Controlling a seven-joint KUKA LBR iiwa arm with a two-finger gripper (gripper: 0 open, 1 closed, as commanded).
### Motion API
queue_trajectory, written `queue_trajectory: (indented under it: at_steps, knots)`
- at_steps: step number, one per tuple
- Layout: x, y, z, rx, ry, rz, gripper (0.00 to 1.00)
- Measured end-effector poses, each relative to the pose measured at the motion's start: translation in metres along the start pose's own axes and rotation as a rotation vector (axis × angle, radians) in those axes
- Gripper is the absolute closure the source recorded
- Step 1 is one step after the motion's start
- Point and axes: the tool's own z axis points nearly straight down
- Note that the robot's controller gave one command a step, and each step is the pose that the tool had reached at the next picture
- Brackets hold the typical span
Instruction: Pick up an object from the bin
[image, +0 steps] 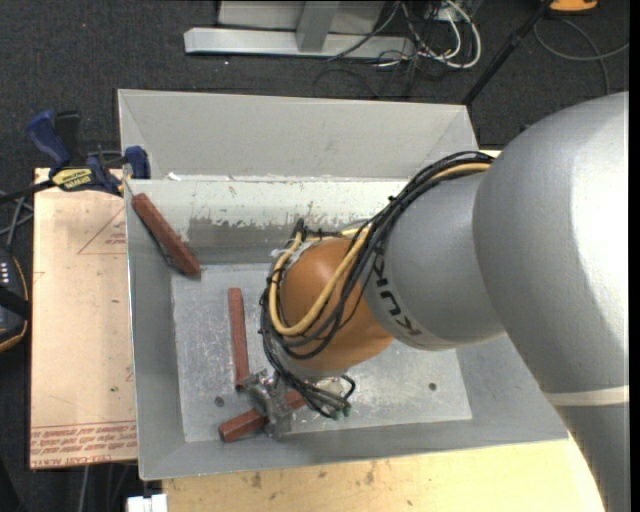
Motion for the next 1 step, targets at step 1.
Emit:
queue_trajectory:
  at_steps: [1]
  knots:
    - [0.0084, -0.0137, -0.0298, -0.001, 0.005, 0.02, 1.0]
